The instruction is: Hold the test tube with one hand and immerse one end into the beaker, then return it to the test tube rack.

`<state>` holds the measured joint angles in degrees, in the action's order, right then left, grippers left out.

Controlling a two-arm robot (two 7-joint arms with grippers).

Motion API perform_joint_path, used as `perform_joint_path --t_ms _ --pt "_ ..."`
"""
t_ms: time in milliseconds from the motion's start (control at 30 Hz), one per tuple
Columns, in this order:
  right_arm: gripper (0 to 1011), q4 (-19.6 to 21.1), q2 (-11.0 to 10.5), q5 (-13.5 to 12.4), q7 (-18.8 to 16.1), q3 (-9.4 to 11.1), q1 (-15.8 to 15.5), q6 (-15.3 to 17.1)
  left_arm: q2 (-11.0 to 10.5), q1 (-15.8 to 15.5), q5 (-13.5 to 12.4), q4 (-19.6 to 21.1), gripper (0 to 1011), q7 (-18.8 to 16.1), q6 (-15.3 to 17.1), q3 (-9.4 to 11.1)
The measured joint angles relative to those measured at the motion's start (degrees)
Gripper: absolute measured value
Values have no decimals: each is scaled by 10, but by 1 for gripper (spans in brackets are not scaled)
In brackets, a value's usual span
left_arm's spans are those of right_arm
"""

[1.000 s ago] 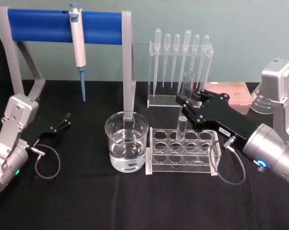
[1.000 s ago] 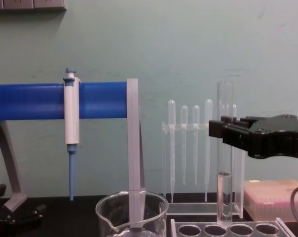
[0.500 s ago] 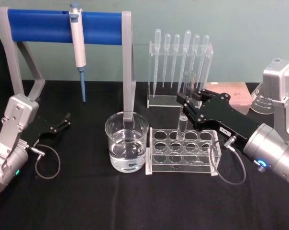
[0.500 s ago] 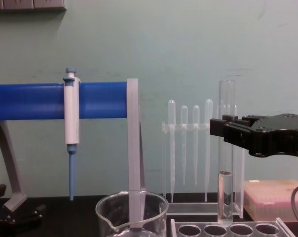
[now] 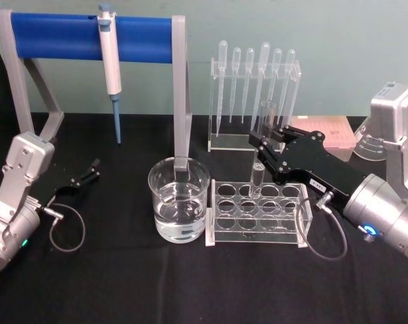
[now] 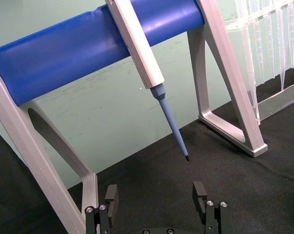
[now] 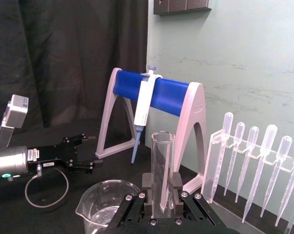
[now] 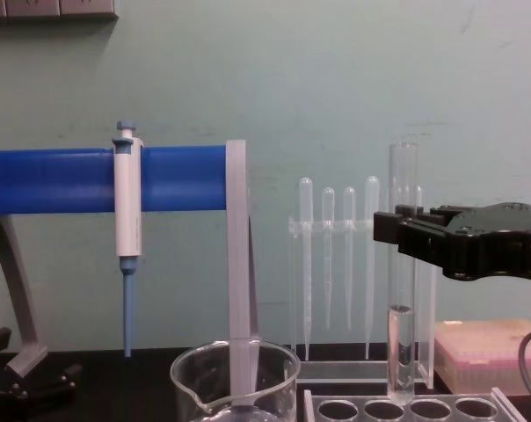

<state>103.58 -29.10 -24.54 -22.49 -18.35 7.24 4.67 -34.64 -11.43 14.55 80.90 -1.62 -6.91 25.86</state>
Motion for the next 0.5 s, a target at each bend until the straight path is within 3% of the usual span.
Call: perform_joint_path --t_ms 500 --pt "226 0 0 0 -1 0 0 0 0 0 0 0 1000 0 0 0"
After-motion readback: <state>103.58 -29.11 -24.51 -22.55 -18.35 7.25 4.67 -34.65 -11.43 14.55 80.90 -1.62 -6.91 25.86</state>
